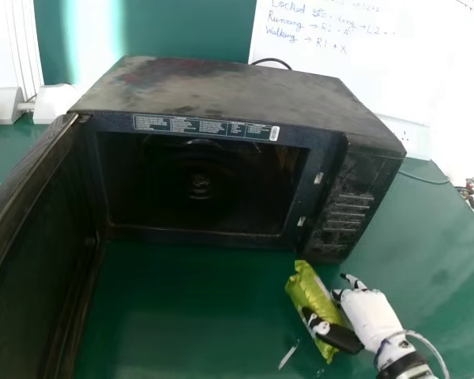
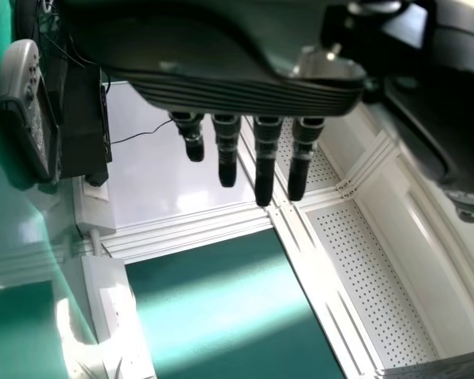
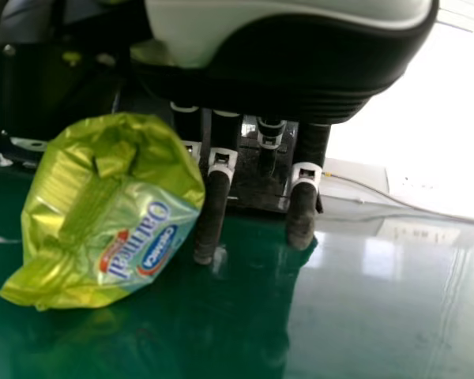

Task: Put biscuit inside oven

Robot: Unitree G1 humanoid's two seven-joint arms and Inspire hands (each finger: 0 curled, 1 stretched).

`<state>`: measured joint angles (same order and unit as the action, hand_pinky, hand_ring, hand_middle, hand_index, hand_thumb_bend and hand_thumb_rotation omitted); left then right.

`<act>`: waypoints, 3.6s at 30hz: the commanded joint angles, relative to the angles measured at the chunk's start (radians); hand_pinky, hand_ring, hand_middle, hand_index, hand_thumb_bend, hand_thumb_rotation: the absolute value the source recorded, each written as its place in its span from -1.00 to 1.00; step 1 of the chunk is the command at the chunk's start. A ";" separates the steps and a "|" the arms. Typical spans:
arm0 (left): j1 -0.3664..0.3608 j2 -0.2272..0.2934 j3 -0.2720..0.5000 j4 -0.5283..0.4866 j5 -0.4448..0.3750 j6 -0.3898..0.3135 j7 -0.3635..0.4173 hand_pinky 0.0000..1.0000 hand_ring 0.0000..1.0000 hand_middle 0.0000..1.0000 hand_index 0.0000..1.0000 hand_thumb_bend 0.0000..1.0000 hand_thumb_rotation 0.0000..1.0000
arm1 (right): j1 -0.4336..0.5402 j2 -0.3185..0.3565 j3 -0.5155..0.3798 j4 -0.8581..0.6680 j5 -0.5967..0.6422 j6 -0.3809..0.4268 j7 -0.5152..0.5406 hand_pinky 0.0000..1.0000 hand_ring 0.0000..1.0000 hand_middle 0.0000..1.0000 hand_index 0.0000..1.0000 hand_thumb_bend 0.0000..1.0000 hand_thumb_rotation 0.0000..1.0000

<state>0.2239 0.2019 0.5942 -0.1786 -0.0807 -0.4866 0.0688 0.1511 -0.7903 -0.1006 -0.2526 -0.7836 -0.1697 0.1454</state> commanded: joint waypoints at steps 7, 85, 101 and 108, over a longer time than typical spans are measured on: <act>0.010 -0.004 -0.008 -0.009 -0.004 -0.011 -0.003 1.00 0.90 0.77 0.78 1.00 1.00 | -0.031 0.029 -0.025 -0.066 0.123 0.075 0.106 -0.59 -0.43 -0.20 0.02 0.04 -1.00; 0.026 -0.015 -0.018 -0.024 -0.018 -0.027 -0.010 1.00 0.90 0.77 0.78 1.00 1.00 | -0.480 0.463 0.319 -0.108 0.131 0.485 0.199 -0.58 -0.44 -0.18 0.03 0.03 -0.98; 0.030 -0.020 -0.020 -0.031 -0.015 -0.031 -0.007 1.00 0.89 0.77 0.77 1.00 1.00 | -0.651 0.525 0.381 0.012 0.082 0.532 0.188 -0.61 -0.48 -0.18 0.04 0.03 -0.98; 0.032 -0.026 -0.023 -0.039 -0.011 -0.029 -0.005 1.00 0.90 0.76 0.77 1.00 1.00 | -0.734 0.524 0.388 0.071 0.087 0.543 0.201 -0.43 -0.34 -0.13 0.04 0.03 -0.98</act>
<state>0.2463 0.1829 0.5742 -0.1999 -0.0916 -0.5081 0.0600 -0.5516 -0.2723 0.2826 -0.1936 -0.6988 0.3738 0.3476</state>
